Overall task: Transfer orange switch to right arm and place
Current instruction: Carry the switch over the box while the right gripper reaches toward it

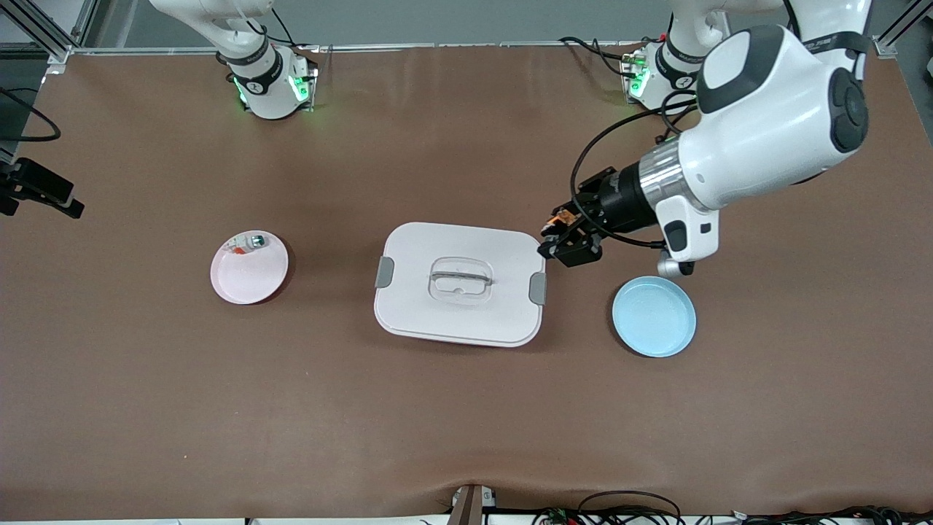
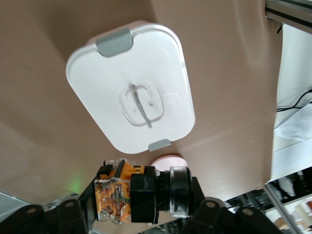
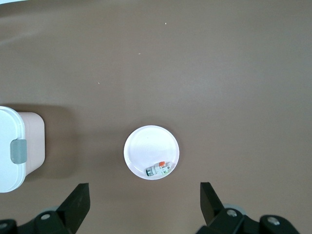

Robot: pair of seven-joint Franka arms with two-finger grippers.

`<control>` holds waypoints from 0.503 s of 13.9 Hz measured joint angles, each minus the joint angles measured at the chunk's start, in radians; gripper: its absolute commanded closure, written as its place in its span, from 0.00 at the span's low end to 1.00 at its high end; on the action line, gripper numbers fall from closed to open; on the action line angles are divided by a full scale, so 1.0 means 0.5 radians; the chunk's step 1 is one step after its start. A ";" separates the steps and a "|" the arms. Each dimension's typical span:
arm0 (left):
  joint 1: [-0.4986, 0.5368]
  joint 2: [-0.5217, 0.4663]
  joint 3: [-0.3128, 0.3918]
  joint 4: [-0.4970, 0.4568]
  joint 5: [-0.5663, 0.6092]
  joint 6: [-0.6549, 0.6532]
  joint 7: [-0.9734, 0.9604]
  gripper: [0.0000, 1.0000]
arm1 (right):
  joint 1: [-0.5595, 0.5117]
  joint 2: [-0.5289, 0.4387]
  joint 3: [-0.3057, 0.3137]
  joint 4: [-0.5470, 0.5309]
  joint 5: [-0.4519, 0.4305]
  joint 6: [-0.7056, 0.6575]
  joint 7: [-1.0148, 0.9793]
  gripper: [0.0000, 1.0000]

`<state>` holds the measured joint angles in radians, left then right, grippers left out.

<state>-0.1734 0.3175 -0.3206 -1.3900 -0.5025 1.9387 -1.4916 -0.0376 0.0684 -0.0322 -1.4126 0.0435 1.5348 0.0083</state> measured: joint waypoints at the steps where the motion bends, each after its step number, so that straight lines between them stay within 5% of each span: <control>1: -0.034 0.008 -0.001 -0.001 0.000 0.066 -0.075 0.51 | 0.000 0.000 0.002 0.000 0.004 0.001 -0.001 0.00; 7: -0.185 0.109 -0.004 -0.004 -0.001 0.360 -0.529 0.49 | 0.131 0.002 0.036 0.000 0.020 -0.001 -0.006 0.00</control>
<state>-0.2658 0.3719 -0.3224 -1.3919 -0.5030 2.1184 -1.7563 0.0277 0.0694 -0.0142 -1.4125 0.0532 1.5345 0.0053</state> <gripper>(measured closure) 0.278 0.000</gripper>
